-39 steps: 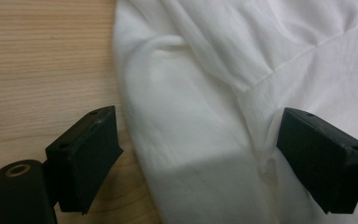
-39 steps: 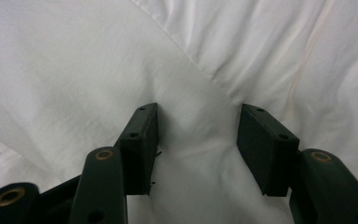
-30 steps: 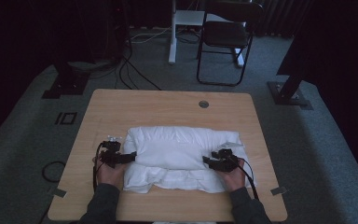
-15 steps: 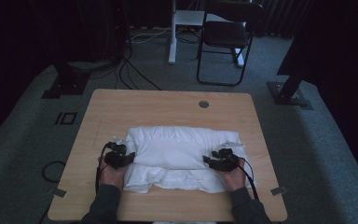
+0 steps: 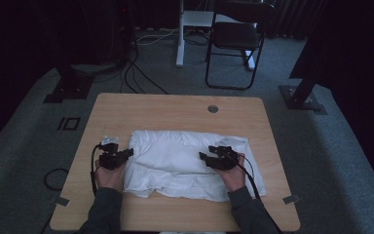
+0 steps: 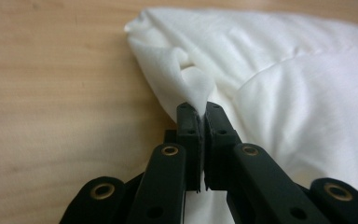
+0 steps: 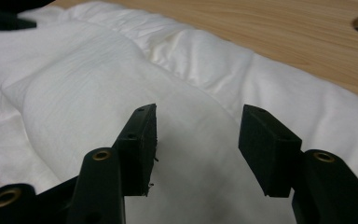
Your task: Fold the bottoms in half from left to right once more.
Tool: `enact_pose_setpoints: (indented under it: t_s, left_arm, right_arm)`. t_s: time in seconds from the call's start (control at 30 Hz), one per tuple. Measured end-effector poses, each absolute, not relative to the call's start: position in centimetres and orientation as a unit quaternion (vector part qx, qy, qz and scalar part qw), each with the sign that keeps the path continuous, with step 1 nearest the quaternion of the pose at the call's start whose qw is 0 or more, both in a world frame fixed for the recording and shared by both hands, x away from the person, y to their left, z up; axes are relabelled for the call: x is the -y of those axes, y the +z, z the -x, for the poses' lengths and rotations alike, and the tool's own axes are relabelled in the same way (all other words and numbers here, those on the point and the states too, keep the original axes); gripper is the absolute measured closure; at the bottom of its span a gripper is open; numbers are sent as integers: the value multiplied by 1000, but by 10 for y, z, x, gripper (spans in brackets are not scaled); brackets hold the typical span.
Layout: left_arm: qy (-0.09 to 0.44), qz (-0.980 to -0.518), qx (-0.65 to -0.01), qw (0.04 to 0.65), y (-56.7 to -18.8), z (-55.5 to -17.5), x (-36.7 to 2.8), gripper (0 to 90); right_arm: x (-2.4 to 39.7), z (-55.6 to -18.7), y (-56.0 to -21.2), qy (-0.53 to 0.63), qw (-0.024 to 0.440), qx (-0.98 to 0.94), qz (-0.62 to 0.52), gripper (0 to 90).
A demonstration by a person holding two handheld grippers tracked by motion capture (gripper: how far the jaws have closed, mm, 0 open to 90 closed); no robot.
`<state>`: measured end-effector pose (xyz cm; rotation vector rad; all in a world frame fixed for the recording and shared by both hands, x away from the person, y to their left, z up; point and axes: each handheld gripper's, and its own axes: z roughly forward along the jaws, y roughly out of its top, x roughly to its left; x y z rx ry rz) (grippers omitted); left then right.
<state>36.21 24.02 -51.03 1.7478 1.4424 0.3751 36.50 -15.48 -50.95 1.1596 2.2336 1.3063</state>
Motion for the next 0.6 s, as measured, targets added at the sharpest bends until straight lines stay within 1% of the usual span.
enact_pose_setpoints:
  t_s: [0.07, 0.1, 0.13, 0.17, 0.23, 0.37, 0.53, 0.6]
  left_arm:
    - [156, -693, -568, 415, -504, -363, -242, 878]
    - [166, -685, -572, 419, -498, -364, -247, 879]
    - [166, -685, -572, 419, -498, -364, -247, 879]
    - [163, -671, -579, 433, -493, -365, -256, 880]
    - [160, -667, -578, 443, -490, -365, -260, 880]
    - [161, -672, -567, 449, -483, -366, -254, 880]
    - [164, -668, -557, 465, -470, -369, -250, 879]
    - [171, -666, -543, 481, -455, -370, -247, 880]
  right_arm:
    - [147, -369, -515, 450, 148, -785, -399, 462]
    - [142, -374, -524, 432, 144, -796, -398, 467]
    - [142, -374, -524, 432, 144, -796, -398, 467]
    - [139, -376, -533, 403, 152, -811, -395, 479]
    - [137, -376, -539, 392, 156, -817, -393, 482]
    - [138, -376, -534, 396, 153, -813, -400, 478]
    - [135, -372, -522, 430, 176, -794, -391, 452]
    - [130, -376, -528, 419, 165, -802, -393, 448]
